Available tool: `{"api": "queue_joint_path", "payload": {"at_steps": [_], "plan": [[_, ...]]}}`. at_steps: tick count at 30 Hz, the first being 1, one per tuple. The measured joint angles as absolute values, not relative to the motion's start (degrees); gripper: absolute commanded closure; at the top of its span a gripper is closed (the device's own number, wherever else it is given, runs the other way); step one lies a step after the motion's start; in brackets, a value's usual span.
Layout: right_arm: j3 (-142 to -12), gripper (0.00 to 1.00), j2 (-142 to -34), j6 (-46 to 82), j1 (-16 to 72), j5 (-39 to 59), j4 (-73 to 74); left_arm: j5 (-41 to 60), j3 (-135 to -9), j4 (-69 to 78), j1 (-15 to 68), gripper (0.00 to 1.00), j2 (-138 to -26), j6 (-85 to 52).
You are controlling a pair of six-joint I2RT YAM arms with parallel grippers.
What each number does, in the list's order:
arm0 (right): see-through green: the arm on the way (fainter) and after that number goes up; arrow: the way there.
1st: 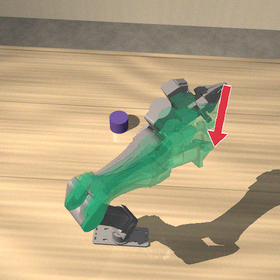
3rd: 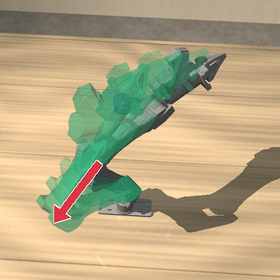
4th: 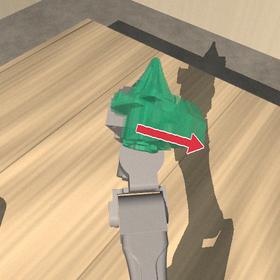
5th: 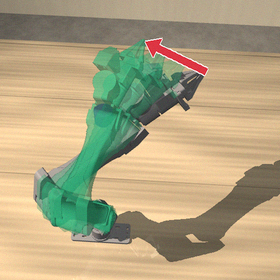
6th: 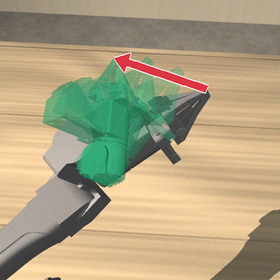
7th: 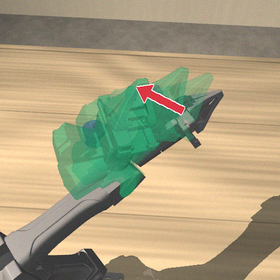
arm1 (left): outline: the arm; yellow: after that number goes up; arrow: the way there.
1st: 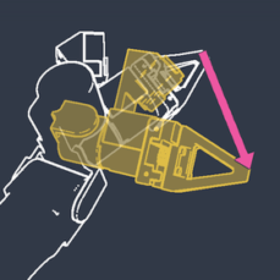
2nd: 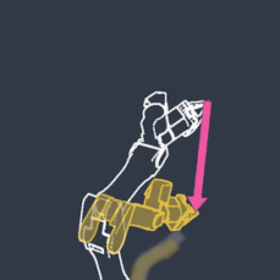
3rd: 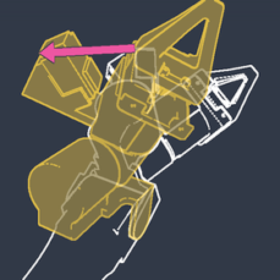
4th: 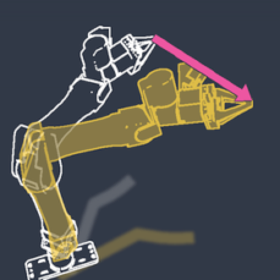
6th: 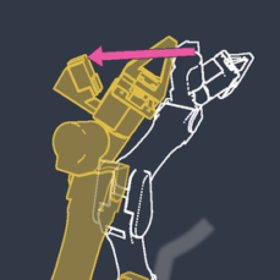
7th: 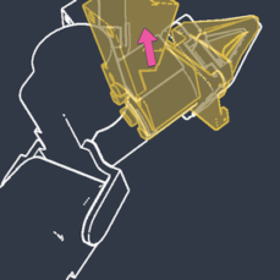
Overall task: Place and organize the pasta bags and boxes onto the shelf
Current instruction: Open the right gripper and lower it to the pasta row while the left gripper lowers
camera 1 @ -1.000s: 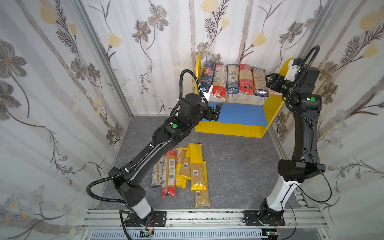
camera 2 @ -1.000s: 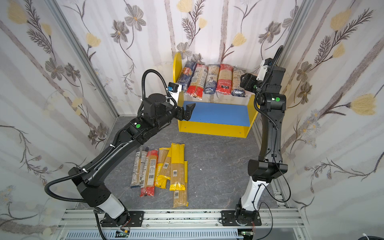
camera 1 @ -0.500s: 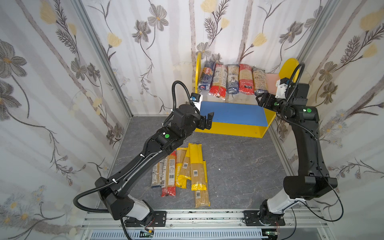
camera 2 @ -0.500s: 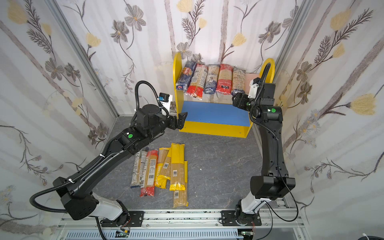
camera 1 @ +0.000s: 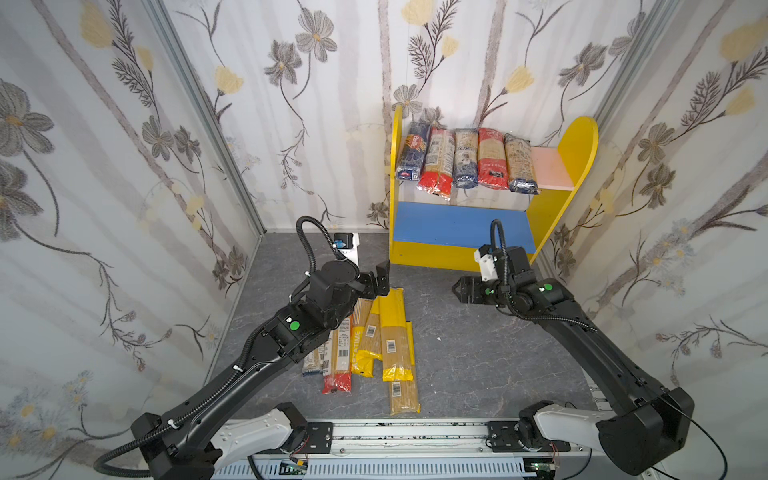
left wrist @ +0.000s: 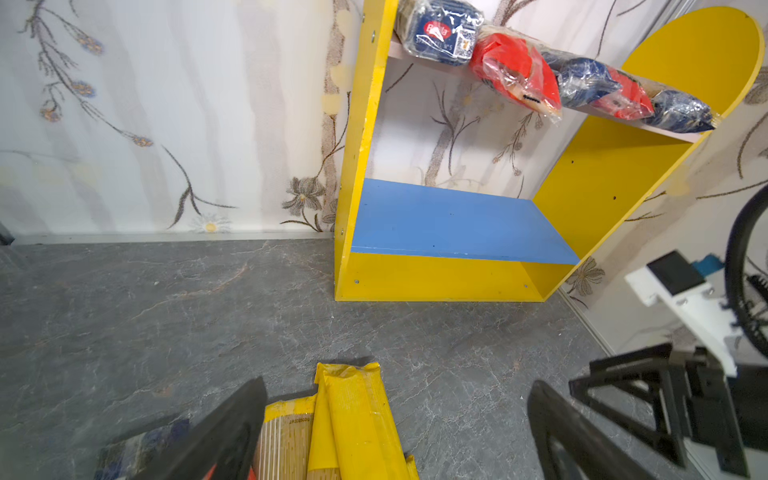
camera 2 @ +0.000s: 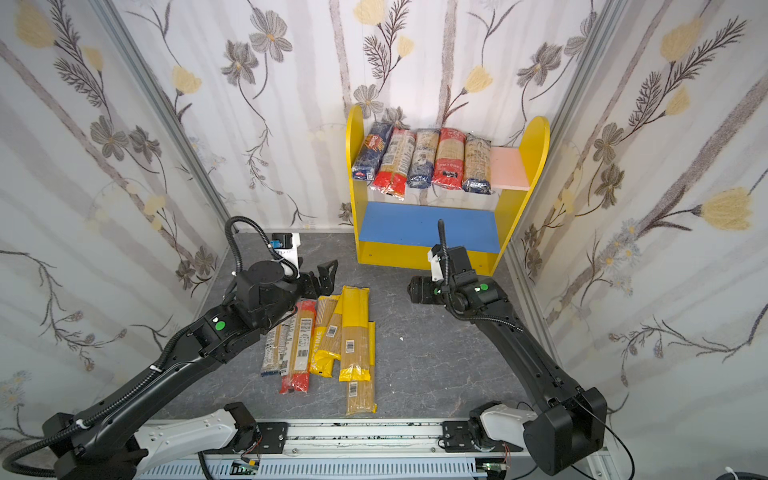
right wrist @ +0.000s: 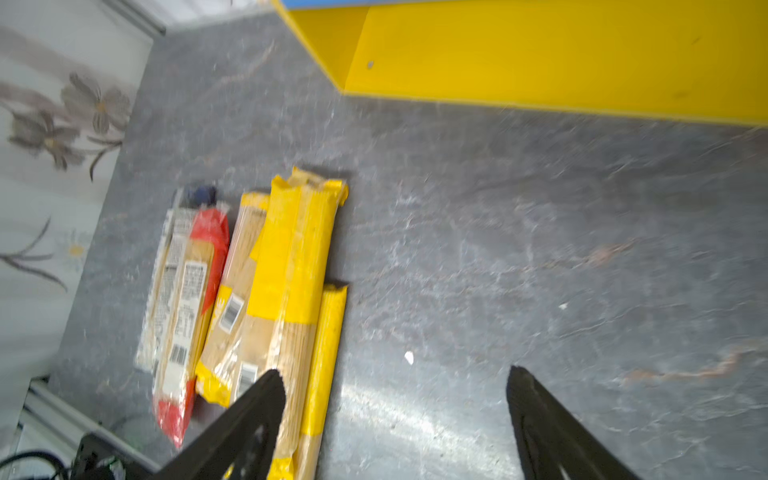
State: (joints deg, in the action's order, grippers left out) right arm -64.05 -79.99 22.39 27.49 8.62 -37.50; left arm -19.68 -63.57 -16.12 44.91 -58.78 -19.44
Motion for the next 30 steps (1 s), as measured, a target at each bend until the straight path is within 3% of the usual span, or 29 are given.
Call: {"api": "queue_joint_path", "payload": {"at_steps": [1, 2, 3, 16, 22, 30], "plan": [[-62.74, 0.14, -79.94, 23.18, 29.8, 8.62, -36.91, -19.99, -62.59, -16.12, 44.91, 0.0, -57.89, -20.03], [-61.14, 0.01, -79.96, 24.25, 32.51, 8.62, -35.57, -20.34, -61.28, -16.1, 44.91, 0.0, -56.75, -21.02], [-59.88, 0.0, -80.12, 25.56, 34.94, 8.27, -34.48, -20.64, -59.99, -16.12, 44.91, 0.0, -55.68, -21.8], [-51.81, 0.0, -87.13, 35.48, 59.13, 0.19, -21.04, -21.82, -49.71, -19.51, 44.91, 0.0, -44.16, -30.24], [-49.71, 0.0, -92.62, 40.42, 68.01, -5.82, -15.49, -22.92, -49.52, -20.56, 44.8, 0.0, -44.51, -30.0], [-50.72, 0.0, -99.61, 44.91, 72.86, -14.31, -12.56, -23.18, -50.76, -21.26, 44.58, 0.0, -47.24, -28.14]]}}
